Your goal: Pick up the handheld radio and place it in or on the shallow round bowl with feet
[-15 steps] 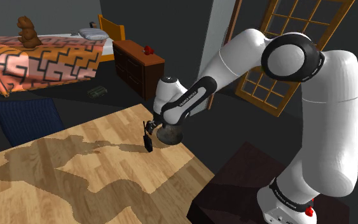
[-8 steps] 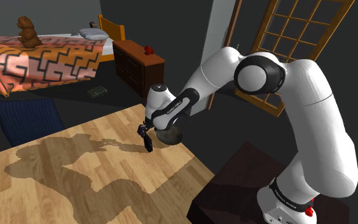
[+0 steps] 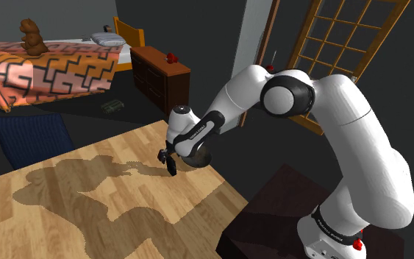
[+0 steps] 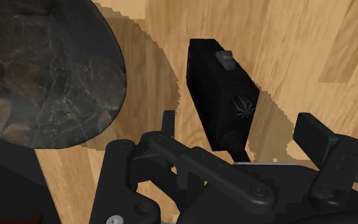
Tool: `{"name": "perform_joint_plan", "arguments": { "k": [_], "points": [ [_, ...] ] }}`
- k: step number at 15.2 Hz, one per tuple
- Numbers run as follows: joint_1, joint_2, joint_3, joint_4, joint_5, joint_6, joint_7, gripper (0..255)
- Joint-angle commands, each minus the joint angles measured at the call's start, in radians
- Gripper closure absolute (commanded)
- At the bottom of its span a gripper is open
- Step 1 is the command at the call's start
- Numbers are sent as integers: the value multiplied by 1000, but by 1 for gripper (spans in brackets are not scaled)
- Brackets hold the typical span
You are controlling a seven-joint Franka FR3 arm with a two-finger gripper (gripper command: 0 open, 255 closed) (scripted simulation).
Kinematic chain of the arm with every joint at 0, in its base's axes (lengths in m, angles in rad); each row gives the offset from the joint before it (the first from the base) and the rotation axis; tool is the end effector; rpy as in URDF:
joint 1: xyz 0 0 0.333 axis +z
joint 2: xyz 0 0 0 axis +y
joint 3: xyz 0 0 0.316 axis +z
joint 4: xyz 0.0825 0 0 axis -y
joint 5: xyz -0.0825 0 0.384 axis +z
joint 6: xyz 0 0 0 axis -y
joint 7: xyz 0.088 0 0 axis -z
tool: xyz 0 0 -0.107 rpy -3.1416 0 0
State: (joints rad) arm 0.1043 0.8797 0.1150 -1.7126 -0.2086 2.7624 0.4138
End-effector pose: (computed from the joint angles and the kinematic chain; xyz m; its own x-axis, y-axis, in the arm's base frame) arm 0.6559 0.1478 0.0992 0.9832 -0.0604 0.1720 -0.0522 -0.9973 -0.0518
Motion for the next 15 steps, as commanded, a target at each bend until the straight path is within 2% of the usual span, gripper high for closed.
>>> {"name": "perform_joint_plan", "arguments": {
  "k": [1, 6, 7, 15],
  "points": [
    [1, 7, -1, 6, 0, 1, 0, 0],
    [1, 7, -1, 6, 0, 1, 0, 0],
    [1, 7, -1, 6, 0, 1, 0, 255],
    [0, 7, -1, 7, 0, 1, 0, 255]
  ]
}}
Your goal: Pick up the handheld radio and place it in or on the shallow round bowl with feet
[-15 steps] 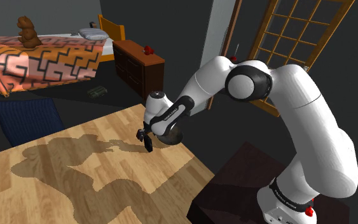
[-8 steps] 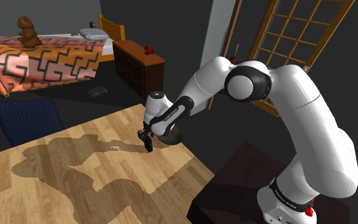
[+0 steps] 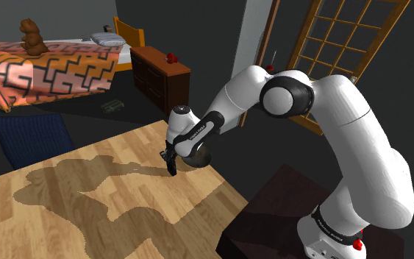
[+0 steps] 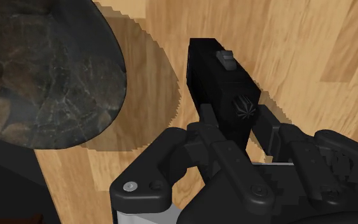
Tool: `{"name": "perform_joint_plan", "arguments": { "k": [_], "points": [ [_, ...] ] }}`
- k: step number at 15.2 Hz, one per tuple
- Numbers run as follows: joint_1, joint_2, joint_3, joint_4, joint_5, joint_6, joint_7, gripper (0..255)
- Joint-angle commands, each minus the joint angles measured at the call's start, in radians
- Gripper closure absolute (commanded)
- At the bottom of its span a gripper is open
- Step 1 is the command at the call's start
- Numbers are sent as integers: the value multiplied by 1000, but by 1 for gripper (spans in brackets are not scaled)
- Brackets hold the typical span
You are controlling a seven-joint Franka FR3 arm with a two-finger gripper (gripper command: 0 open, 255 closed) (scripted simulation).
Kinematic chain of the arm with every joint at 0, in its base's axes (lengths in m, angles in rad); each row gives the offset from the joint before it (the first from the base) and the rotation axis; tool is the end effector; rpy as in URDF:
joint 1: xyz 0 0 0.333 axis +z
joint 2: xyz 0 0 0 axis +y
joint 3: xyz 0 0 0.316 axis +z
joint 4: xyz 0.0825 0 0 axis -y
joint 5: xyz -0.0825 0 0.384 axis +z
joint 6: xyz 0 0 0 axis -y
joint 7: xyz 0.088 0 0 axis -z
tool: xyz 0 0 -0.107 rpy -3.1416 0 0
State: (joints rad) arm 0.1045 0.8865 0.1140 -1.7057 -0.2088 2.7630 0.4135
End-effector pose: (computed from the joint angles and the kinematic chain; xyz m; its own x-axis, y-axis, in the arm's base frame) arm 0.6571 0.1475 0.0973 0.9831 -0.0609 0.1727 -0.0528 -0.9973 -0.0516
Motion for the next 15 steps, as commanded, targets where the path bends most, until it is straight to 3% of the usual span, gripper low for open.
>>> {"name": "perform_joint_plan", "arguments": {
  "k": [1, 15],
  "points": [
    [0, 0, 0, -1, 0, 1, 0, 255],
    [-23, -162, 31, -68, 20, -96, -14, 255]
  ]
}}
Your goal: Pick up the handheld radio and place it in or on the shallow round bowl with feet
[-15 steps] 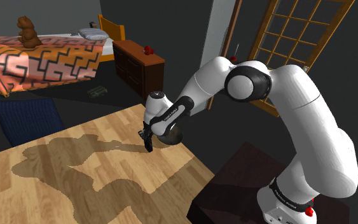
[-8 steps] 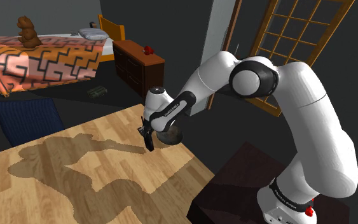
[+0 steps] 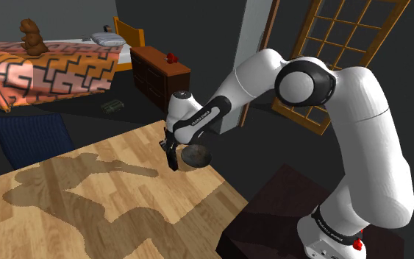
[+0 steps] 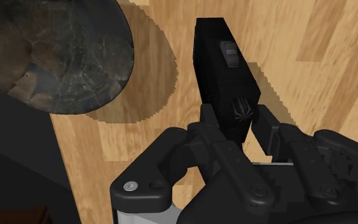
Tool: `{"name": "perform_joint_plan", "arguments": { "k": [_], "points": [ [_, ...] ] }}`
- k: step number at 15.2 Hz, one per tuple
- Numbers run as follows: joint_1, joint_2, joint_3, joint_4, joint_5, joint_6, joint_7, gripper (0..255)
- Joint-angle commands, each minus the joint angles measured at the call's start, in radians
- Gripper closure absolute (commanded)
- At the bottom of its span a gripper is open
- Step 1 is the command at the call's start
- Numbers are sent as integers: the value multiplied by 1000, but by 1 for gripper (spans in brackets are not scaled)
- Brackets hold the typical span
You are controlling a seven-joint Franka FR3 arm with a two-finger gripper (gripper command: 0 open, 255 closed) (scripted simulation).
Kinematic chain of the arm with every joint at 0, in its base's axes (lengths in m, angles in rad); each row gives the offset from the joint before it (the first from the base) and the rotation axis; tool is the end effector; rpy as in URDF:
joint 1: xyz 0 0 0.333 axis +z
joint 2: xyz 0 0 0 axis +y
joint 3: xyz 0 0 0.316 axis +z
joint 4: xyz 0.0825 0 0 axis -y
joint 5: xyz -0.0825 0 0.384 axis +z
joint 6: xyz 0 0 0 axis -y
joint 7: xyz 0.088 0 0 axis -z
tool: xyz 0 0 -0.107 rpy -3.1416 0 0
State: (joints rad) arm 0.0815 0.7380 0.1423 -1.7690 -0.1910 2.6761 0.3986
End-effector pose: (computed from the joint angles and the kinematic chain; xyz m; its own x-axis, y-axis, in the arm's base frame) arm 0.6571 0.1468 0.1647 0.9832 -0.0605 0.1724 -0.0522 -0.9973 -0.0519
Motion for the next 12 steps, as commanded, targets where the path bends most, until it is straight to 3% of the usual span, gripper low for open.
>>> {"name": "perform_joint_plan", "arguments": {
  "k": [1, 10, 12],
  "points": [
    [-2, -24, 5, -7, 4, -17, -1, 255],
    [-16, -111, 23, -24, 21, -87, -13, 255],
    [-59, -129, 28, -57, 30, -72, -57, 255]
  ]
}}
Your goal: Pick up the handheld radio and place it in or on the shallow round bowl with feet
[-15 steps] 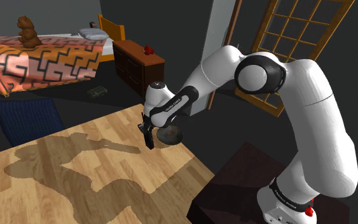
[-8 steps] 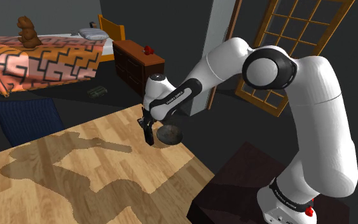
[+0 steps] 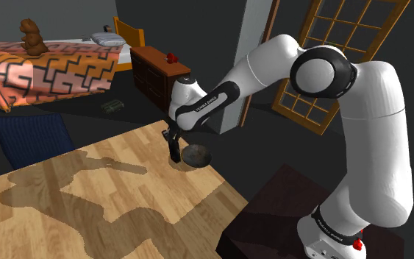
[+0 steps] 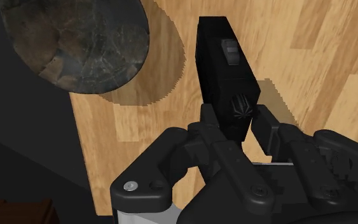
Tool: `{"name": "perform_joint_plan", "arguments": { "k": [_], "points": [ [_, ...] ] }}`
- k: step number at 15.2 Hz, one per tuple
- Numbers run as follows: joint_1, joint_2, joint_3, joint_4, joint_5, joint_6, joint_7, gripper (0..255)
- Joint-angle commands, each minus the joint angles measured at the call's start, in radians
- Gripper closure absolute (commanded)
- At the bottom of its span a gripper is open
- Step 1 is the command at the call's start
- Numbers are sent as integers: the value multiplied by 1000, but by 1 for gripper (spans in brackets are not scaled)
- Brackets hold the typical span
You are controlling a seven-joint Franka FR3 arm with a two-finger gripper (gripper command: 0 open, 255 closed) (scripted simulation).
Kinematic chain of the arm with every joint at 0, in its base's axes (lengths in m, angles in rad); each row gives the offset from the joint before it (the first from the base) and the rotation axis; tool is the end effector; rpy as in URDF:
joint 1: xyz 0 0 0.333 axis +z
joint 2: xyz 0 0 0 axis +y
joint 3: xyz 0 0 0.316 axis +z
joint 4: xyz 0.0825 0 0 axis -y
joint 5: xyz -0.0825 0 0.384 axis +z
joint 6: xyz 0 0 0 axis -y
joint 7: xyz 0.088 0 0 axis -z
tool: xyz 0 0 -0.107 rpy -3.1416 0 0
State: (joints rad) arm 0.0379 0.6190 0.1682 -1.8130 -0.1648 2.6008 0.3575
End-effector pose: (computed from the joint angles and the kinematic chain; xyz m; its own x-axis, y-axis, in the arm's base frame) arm 0.6558 0.1308 0.2194 0.9831 -0.0607 0.1725 -0.0524 -0.9973 -0.0523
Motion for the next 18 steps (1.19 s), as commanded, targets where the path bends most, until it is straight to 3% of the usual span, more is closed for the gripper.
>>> {"name": "perform_joint_plan", "arguments": {
  "k": [1, 12, 18],
  "points": [
    [-37, -18, 4, -28, 9, 10, -39, 255],
    [-274, -63, 27, -109, 68, 40, -298, 255],
    [-264, 1, 13, -99, 54, 94, -292, 255]
  ]
}}
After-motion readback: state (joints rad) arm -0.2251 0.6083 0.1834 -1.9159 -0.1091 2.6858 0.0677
